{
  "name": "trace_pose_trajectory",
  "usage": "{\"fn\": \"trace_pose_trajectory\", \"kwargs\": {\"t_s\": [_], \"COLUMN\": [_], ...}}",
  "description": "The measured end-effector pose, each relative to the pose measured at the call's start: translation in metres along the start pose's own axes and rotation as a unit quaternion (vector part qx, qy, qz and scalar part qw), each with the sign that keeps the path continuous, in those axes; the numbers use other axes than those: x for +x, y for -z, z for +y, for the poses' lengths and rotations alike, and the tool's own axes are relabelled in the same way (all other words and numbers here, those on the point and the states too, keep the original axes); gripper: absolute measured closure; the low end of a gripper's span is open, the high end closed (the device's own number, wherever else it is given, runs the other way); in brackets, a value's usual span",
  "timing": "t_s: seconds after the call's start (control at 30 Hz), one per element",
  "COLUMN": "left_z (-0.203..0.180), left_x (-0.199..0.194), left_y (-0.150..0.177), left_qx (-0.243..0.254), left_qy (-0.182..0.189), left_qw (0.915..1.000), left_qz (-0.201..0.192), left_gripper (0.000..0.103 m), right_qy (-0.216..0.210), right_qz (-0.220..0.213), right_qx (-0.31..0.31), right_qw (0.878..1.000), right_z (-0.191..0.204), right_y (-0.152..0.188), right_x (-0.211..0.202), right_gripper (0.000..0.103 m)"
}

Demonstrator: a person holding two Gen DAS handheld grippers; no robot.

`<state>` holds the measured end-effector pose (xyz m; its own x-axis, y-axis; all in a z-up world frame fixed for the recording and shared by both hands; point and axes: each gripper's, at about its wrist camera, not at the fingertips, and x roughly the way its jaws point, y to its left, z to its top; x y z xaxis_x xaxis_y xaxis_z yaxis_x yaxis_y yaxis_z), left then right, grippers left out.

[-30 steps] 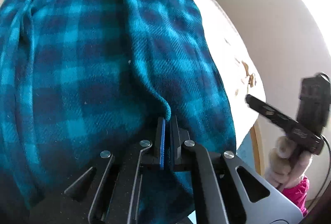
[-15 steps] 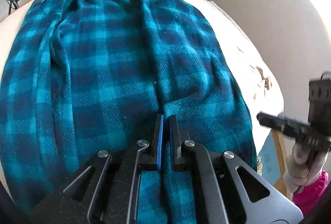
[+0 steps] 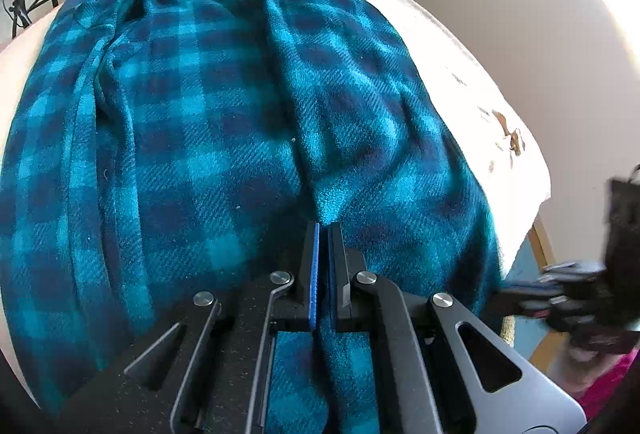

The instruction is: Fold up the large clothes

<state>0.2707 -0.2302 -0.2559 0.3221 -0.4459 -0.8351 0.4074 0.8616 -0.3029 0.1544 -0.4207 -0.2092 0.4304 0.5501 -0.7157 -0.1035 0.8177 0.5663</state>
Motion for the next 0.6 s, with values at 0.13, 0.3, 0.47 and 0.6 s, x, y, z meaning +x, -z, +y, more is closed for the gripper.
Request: {"fn": "trace_pose_trajectory", "kwargs": {"t_s": [0.13, 0.3, 0.47, 0.6], "left_z": [-0.005, -0.011, -0.006, -0.002], "left_x": [0.004, -0.001, -0.035, -0.082], "left_y": [0.004, 0.008, -0.002, -0.027], "left_qx": [0.009, 0.02, 0.012, 0.016], "left_qy": [-0.006, -0.01, 0.004, 0.009], "left_qw": [0.9999, 0.9997, 0.9997, 0.9983], "left_qz": [0.003, 0.001, -0.021, -0.055], "left_gripper": [0.102, 0.102, 0.102, 0.102], "right_qy": [0.095, 0.132, 0.028, 0.014], "right_qz": [-0.023, -0.027, -0.026, -0.018], "right_qx": [-0.068, -0.035, 0.023, 0.007], "right_qw": [0.993, 0.99, 0.999, 1.0], "right_z": [0.03, 0.007, -0.021, -0.016], "right_y": [0.001, 0.015, 0.032, 0.036], "right_x": [-0.033, -0.042, -0.031, -0.015], "right_gripper": [0.099, 0.074, 0.074, 0.088]}}
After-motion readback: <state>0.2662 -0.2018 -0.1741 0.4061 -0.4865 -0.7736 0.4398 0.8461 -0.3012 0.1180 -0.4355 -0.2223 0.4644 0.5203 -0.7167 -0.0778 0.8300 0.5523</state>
